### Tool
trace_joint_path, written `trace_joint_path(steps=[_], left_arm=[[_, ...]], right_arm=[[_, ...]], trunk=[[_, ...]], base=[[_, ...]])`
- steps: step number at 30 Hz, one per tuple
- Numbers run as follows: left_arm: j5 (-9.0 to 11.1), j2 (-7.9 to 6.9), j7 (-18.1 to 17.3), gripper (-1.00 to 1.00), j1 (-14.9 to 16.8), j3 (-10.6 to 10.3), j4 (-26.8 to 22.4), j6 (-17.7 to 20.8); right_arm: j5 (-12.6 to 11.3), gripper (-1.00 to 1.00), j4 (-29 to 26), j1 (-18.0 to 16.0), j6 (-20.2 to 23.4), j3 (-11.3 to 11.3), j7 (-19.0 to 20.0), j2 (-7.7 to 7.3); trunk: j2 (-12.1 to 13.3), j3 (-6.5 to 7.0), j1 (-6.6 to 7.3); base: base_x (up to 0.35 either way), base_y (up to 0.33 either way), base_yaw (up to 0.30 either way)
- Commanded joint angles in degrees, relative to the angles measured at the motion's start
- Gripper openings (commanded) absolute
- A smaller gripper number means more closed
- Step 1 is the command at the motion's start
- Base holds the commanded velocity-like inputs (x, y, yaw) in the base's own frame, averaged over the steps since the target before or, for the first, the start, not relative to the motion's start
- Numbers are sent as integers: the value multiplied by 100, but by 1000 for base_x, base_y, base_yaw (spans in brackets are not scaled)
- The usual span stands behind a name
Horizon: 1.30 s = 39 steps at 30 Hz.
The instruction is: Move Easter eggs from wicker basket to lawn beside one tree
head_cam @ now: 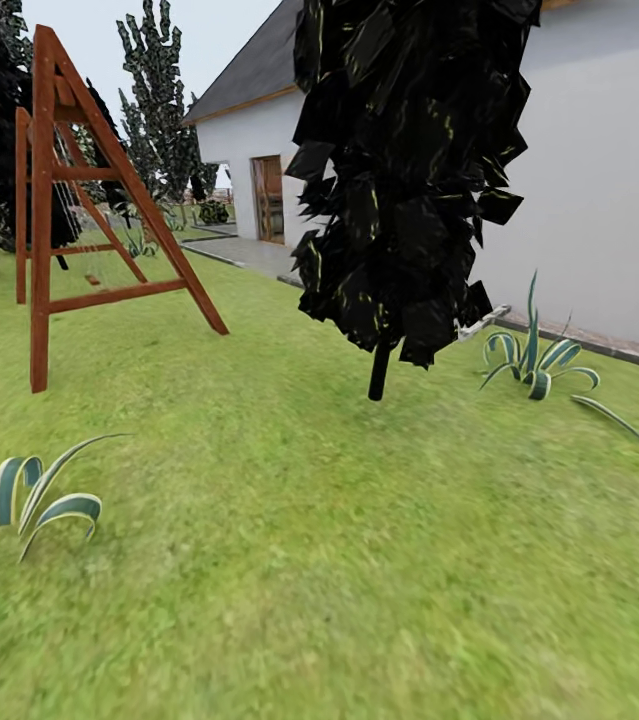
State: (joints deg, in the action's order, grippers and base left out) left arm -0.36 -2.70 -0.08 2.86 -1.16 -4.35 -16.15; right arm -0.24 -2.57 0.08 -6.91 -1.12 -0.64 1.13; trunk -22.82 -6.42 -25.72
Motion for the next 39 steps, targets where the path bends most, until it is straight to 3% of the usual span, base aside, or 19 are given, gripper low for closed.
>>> trace_joint_path(steps=[1,9,39], left_arm=[[-3,-2,-1,100,4,-37,5,-19],[-6,-2,-1,100,4,-94,5,-19],[-2,-33,-1,100,4,-103,5,-19]], right_arm=[[-3,100,-6,1,-12,-11,-7,1],[-3,100,-6,1,-12,-11,-7,1],[-3,100,-1,1,-12,-11,-7,1]], trunk=[[-10,-10,-6],[-10,4,-6],[-10,138,-6]], base=[[313,131,-3],[325,104,-119],[309,186,-247]])
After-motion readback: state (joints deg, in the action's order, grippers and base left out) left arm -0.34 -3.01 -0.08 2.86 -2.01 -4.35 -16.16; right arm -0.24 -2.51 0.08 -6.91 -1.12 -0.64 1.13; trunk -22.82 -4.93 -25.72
